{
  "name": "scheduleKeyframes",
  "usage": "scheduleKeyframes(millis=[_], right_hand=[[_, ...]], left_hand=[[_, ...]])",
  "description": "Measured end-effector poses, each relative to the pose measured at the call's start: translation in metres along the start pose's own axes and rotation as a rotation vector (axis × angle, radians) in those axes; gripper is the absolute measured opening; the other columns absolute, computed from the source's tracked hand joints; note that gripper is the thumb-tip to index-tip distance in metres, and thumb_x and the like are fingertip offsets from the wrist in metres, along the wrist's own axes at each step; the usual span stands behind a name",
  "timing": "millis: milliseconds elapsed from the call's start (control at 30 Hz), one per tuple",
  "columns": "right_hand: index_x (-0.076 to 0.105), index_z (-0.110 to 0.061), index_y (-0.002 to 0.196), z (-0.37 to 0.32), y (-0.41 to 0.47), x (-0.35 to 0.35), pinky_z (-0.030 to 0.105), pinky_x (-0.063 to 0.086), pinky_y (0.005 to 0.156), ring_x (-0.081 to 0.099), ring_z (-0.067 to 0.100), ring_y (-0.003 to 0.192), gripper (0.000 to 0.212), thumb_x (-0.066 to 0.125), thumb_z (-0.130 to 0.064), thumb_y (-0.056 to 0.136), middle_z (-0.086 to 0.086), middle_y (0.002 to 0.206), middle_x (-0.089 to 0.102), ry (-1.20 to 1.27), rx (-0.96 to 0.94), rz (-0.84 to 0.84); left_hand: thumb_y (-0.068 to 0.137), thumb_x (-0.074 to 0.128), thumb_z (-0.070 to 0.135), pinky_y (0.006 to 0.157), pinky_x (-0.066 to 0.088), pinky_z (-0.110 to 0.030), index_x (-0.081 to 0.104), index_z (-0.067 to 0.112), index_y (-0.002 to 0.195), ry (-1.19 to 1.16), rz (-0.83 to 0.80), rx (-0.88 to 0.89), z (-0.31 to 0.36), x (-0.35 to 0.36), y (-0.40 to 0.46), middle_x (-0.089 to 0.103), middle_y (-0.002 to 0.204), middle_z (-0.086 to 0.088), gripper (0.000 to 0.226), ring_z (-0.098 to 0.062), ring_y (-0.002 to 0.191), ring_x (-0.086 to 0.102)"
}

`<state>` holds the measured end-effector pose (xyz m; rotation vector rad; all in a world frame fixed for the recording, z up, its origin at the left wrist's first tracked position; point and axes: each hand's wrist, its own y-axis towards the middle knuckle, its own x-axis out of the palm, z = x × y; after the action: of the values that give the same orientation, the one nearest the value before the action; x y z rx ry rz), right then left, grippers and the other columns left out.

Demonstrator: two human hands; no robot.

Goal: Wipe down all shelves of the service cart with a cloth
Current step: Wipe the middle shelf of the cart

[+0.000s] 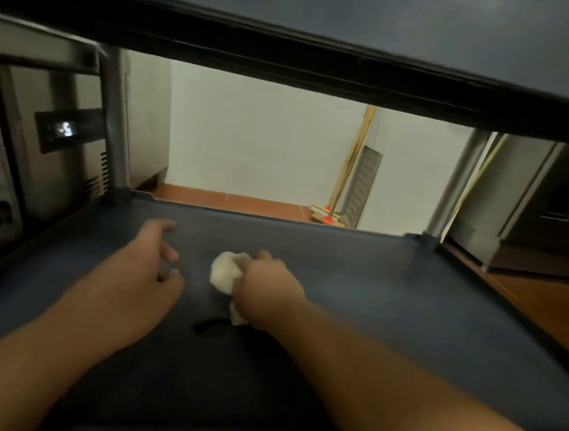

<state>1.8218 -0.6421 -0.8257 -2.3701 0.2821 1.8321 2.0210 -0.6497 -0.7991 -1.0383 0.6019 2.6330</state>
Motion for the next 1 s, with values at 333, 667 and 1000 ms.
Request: scheduleKeyframes(millis=[333,667,1000], right_hand=[[0.037,-0.029,0.150,0.293,-0.108,-0.095,0.047,0.048,0.101,0.048,0.034,0.126,0.079,0.073,-0.030,0.080,0.009,0.137,0.044,-0.153,0.597,0.014],[0.041,-0.020,0.147,0.320,-0.149,-0.114,0.048,0.046,0.082,0.040,0.037,0.127,0.080,0.077,-0.018,0.076,0.009,0.139,0.038,-0.246,0.779,-0.100],[0.053,-0.024,0.140,0.282,-0.248,-0.072,0.040,0.048,0.087,0.063,0.038,0.106,0.045,0.051,-0.034,0.096,0.012,0.119,0.057,-0.234,0.395,0.318]], left_hand=[[0.092,0.052,0.004,0.066,0.055,-0.043,0.037,0.022,0.132,-0.447,-0.124,-0.030,0.150,0.145,-0.006,0.056,0.105,-0.003,0.046,-0.027,0.076,0.068],[0.091,0.051,0.007,0.069,0.056,-0.043,0.036,0.024,0.132,-0.421,-0.159,-0.036,0.176,0.158,-0.043,0.057,0.106,0.000,0.047,-0.019,0.073,0.068],[0.086,0.051,-0.001,0.074,0.055,-0.055,0.045,0.047,0.107,-0.436,-0.145,0.113,0.124,0.125,-0.094,0.063,0.099,0.007,0.053,-0.015,0.069,0.070]])
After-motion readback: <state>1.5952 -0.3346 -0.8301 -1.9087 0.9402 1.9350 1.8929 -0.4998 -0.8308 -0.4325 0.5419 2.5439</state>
